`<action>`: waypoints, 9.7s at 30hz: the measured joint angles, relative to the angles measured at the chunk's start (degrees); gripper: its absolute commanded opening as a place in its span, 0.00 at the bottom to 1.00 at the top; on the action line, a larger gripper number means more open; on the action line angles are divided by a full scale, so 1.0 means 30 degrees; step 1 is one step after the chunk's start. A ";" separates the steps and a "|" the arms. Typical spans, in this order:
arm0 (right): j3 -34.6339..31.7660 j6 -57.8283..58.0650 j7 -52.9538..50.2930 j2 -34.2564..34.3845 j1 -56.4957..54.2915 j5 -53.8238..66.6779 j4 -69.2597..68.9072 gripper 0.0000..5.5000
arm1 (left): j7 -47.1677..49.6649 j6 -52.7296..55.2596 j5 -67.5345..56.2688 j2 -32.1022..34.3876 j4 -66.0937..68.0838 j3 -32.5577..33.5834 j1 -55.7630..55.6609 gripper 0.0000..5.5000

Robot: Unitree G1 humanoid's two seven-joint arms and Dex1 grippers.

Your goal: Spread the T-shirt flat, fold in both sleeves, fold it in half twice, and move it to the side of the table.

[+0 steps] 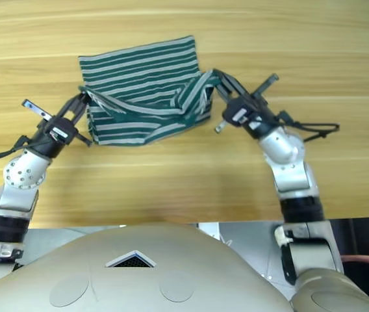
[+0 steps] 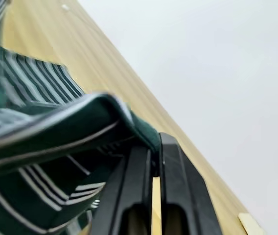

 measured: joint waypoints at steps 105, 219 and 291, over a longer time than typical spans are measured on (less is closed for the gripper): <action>0.6866 -0.2037 0.1949 -0.0710 0.4489 0.0866 0.0294 0.59 | 0.4983 -0.2964 0.1001 -0.2123 0.8863 0.0210 -0.5684 0.44; 0.3315 -0.5148 0.6113 -0.9301 0.8863 -0.4289 -0.7514 0.32 | -0.6812 -0.3542 0.4218 0.8293 -0.6701 -0.2716 0.9097 0.00; 0.3650 -0.0253 0.1634 0.1292 -0.5197 -0.2924 0.5497 0.11 | -0.2604 0.0572 -0.1711 -0.1668 0.1497 -0.0579 0.0745 0.08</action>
